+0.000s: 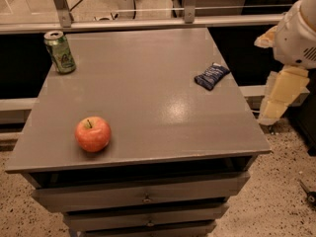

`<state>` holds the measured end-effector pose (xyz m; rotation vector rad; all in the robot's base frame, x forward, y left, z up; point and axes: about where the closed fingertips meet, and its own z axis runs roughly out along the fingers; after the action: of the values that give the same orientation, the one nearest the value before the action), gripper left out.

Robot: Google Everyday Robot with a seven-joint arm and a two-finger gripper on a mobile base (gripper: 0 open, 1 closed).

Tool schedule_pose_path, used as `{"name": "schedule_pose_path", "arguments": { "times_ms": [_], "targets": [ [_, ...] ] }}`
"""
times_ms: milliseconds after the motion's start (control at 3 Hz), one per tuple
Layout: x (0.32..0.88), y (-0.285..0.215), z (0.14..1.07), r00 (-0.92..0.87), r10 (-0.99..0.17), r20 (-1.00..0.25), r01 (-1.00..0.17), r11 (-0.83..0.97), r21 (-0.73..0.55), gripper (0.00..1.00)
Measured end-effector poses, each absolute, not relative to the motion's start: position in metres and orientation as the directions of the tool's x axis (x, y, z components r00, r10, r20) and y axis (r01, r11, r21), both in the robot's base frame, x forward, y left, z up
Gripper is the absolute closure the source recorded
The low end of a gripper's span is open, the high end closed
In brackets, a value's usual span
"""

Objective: Pick rxbar blueberry

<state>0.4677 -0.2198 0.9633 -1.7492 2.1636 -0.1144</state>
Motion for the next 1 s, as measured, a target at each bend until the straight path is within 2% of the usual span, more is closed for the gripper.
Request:
{"name": "schedule_pose_path", "arguments": {
  "times_ms": [333,1000],
  "targets": [
    [0.517,-0.223,0.937,-0.084,-0.963,-0.256,-0.944,0.159,-0.289,0.00],
    [0.613,-0.217,0.874,0.114,-0.921,-0.372,-0.978,-0.038,-0.206,0.00]
  ]
}}
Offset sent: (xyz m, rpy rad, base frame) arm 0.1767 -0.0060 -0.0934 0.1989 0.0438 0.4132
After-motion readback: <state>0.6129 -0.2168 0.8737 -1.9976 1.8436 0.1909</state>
